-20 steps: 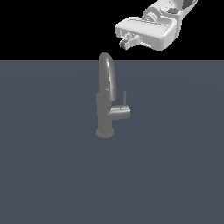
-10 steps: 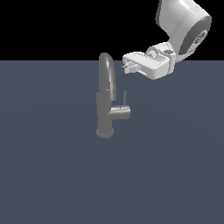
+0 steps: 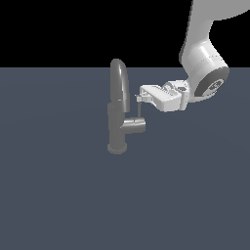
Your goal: Turn on the faucet by rotating a designated handle.
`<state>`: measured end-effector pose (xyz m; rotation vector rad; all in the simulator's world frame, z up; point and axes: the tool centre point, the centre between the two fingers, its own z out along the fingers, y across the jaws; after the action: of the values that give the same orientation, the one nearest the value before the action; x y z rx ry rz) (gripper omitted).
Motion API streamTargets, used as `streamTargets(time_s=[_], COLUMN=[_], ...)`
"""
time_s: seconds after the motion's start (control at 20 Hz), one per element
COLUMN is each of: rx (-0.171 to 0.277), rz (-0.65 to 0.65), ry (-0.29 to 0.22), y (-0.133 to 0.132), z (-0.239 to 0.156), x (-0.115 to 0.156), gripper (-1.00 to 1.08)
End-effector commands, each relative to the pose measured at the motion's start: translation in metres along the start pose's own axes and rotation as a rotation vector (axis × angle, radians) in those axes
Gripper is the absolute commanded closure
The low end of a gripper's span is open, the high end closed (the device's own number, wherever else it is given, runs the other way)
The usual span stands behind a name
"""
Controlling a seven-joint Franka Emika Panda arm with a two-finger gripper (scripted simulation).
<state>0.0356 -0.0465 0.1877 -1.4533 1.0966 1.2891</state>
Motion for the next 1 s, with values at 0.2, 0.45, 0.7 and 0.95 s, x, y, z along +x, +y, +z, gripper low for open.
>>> streamTargets(time_s=[0.2,0.45,0.7,0.95], rx=[0.055,0.063,0.062,0.062], rz=[0.054,0.061,0.062,0.062], ry=[-0.064,-0.072,-0.072,-0.072], y=[-0.001,-0.001,0.004,0.017], z=[0.005,0.007,0.007,0.007], x=[0.023,0.027,0.025,0.022], gripper=[1.08,1.08,1.08,1.08])
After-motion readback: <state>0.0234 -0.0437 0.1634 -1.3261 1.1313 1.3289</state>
